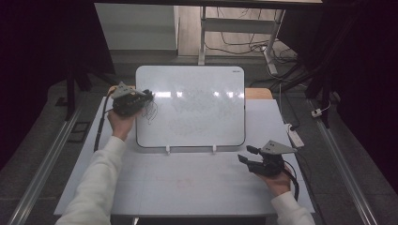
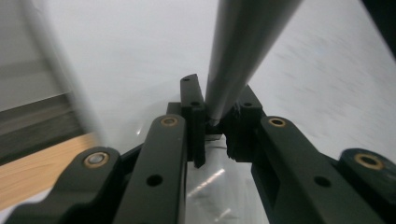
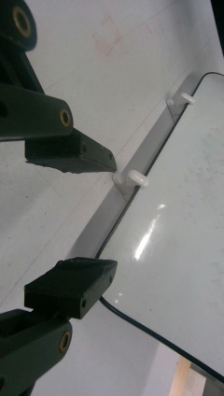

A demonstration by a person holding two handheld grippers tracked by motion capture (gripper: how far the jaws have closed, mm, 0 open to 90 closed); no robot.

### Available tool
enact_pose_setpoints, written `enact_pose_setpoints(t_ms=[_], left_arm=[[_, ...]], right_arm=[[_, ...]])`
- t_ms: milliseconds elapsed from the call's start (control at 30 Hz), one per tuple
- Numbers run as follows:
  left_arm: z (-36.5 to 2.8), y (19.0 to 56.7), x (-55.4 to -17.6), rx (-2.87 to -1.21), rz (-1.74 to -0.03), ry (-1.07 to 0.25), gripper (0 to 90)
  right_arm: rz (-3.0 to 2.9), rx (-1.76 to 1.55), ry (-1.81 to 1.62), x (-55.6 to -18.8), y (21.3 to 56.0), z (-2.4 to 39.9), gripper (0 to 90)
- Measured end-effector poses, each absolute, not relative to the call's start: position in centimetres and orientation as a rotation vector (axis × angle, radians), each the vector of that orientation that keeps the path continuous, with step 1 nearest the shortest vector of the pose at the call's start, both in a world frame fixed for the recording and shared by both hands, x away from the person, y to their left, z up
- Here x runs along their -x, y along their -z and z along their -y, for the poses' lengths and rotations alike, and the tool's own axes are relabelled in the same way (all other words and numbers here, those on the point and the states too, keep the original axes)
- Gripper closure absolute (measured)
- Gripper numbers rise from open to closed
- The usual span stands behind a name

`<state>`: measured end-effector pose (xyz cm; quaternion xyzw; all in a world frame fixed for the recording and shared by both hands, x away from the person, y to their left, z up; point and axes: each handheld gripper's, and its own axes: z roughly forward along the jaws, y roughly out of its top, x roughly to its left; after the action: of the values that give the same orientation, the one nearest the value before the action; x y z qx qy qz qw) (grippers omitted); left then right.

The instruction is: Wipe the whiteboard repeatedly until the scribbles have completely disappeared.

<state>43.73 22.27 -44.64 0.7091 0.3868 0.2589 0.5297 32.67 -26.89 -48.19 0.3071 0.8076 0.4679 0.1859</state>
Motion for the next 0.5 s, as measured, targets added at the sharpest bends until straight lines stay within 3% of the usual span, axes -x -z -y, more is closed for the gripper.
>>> enact_pose_setpoints(t_ms=[100,300,500], left_arm=[[-21.8,44.4,-43.8,-1.716,-0.904,-0.649,78.1],[-25.8,43.8,-43.9,-1.633,-1.021,-0.663,78.1],[-22.5,45.5,-43.2,-1.665,-0.932,-0.591,78.1]], right_arm=[[-2.278,-0.865,-1.311,-32.7,48.2,26.9,44.6],[-2.266,-0.874,-1.324,-32.7,48.1,27.0,44.5],[-2.292,-0.854,-1.308,-32.7,48.4,26.6,44.4]])
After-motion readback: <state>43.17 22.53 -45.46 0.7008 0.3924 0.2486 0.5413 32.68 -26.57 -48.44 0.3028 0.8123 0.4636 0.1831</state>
